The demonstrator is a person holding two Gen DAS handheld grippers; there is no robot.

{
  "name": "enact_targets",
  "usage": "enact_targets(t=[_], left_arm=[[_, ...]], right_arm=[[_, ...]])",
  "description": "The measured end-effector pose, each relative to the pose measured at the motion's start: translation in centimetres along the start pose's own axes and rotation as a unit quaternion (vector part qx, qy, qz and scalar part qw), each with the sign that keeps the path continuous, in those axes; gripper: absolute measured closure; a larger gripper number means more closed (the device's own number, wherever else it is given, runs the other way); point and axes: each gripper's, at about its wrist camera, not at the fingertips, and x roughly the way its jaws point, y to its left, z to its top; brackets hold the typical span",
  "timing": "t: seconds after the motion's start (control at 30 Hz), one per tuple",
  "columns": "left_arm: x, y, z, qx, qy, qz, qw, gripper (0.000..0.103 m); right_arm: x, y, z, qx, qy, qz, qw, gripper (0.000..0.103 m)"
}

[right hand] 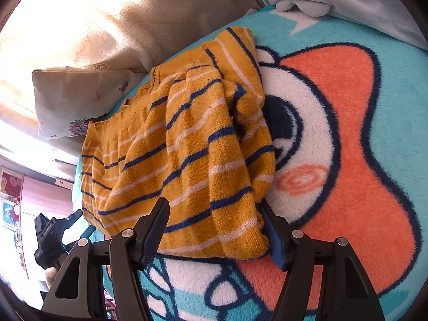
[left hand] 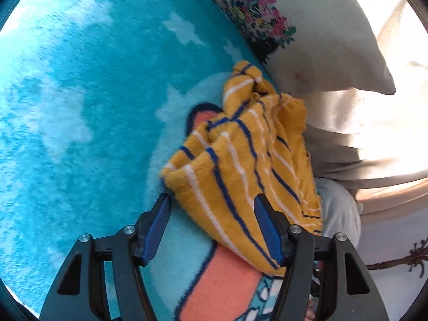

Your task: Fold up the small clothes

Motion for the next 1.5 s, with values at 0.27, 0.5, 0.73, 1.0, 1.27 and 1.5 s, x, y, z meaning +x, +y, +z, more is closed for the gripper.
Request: enact_targets(t=[0.27,0.5,0.73,1.0,1.27,1.5], left_arm=[[4.2,-2.1,2.0,0.006,0.027,-0.045,0.9986,0.040],[2.4,-1.3,2.3,-0.061,0.024,-0.048,0.9967,0.091],[-2.3,-2.3,-0.3,-0.045,-0.005,-0.055,0.9975,0.095],[-1.5,0.2,-0.9,-0.077,0.001,-0.032,0.9965,0.093],[-6.6,-0.1,-2.8,-0.037,-0.064,-0.009,0.9972,0.059],[-5.3,-0.3,-1.7,-0.013,-0.056,-0.006,0.9983,0.055]], right_arm=[[1.2,1.2,0.8,-0.010,0.002,-0.011,1.000,0.034],[1.5,0.1,2.1,0.039,0.019,0.014,0.999,0.086],[-2.4,0.9,1.6,0.023,0.018,0.058,0.998,0.089],[-1.3,-0.4,1.0,-0.007,0.022,-0.020,1.000,0.069],[-8.3,1.1,2.0,-0.071,-0.067,-0.053,0.994,0.060],[-1.9,12.3,4.3,-0.138,0.028,0.074,0.987,0.060]])
